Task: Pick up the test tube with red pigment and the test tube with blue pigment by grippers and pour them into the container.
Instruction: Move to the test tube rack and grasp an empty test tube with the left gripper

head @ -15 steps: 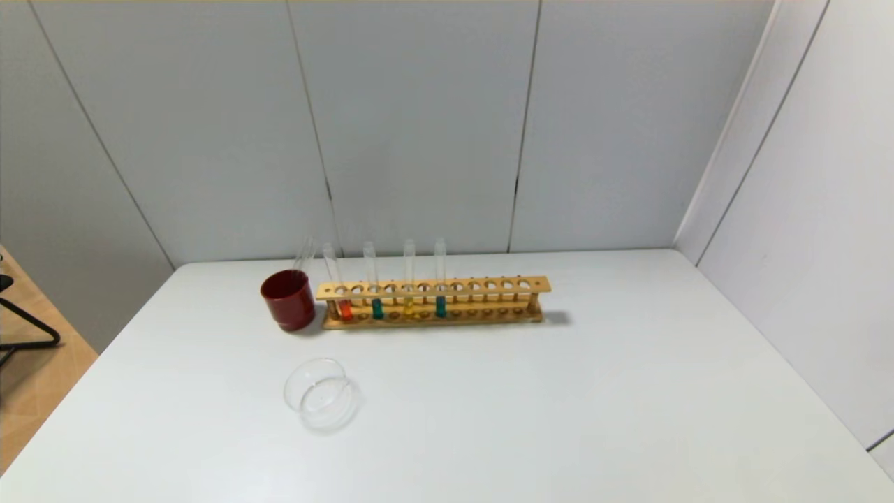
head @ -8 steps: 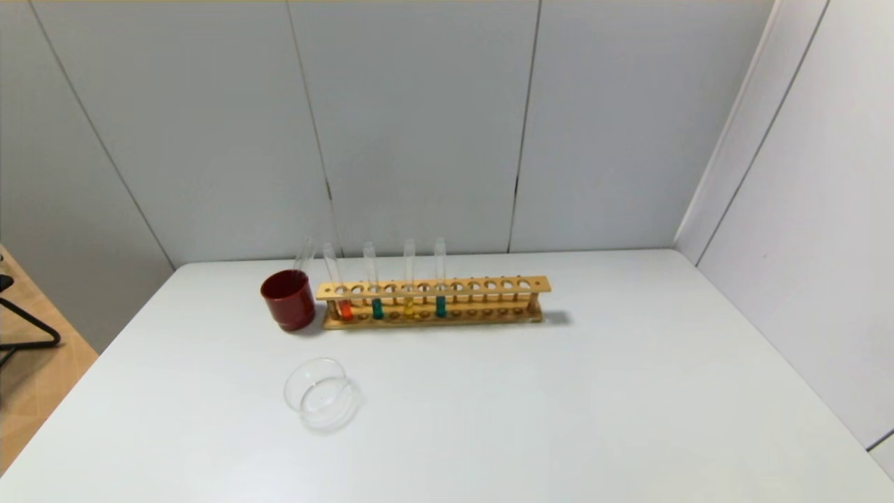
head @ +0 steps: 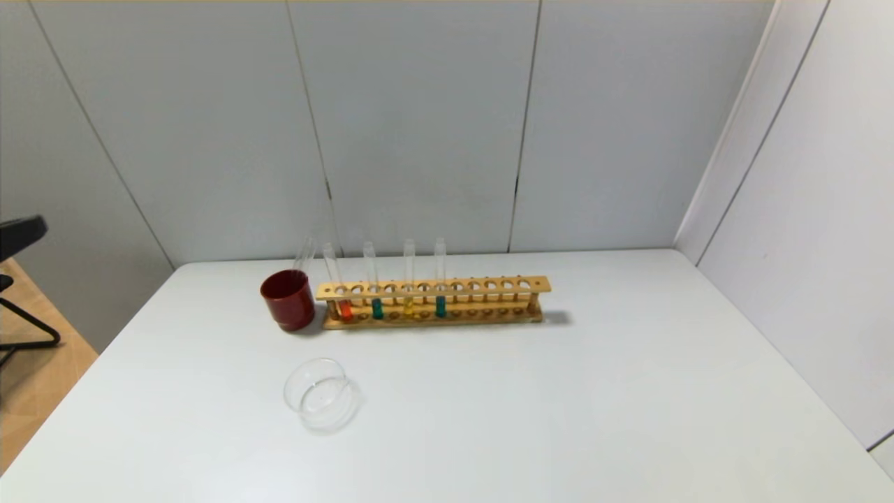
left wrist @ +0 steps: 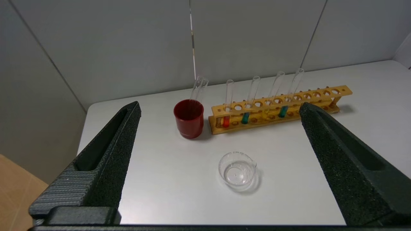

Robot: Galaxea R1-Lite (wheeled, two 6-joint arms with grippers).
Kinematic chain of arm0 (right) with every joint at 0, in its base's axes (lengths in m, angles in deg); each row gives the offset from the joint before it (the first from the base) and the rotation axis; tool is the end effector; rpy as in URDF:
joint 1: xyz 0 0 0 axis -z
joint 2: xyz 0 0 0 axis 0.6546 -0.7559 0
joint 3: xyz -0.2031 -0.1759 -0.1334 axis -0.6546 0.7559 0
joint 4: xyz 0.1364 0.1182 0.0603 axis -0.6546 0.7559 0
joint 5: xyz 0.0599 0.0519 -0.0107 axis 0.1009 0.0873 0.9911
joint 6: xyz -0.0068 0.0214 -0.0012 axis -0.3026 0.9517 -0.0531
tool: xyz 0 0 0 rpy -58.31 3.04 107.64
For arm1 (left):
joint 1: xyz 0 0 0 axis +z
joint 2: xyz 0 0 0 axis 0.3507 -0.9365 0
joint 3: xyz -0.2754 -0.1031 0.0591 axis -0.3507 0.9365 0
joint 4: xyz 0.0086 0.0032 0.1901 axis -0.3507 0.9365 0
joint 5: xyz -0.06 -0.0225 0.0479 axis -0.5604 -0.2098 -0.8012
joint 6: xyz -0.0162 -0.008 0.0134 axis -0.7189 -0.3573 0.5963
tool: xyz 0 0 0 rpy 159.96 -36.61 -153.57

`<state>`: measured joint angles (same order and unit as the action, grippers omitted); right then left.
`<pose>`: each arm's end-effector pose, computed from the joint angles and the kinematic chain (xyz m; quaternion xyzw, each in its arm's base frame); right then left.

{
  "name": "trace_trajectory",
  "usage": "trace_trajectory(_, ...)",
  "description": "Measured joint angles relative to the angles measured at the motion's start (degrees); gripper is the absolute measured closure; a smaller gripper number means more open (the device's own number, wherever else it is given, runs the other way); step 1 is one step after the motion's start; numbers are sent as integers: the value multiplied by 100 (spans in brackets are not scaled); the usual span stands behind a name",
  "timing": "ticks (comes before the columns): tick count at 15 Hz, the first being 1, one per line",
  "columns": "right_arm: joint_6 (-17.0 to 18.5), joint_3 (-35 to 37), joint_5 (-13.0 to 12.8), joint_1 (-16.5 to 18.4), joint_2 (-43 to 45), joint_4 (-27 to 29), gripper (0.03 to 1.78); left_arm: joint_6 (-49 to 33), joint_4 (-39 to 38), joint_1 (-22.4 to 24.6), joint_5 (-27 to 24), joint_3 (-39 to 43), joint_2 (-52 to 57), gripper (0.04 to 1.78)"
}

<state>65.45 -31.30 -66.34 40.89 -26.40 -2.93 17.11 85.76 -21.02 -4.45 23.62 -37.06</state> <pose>-0.0228 0.0001 0.0757 0.0009 -0.0014 0.0019 1.0000 0.0732 -0.0042 0.3038 0.0031 0.0274 -0.0844 0.9961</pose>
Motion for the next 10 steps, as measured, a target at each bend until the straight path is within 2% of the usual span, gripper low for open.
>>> trace_trajectory(5,0,0,0,0,0,0,6,-207,-944,-397,17,16,-1512,8)
trace_trajectory(10,0,0,0,0,0,2,6,-222,-2008,-541,37,553,-2404,8)
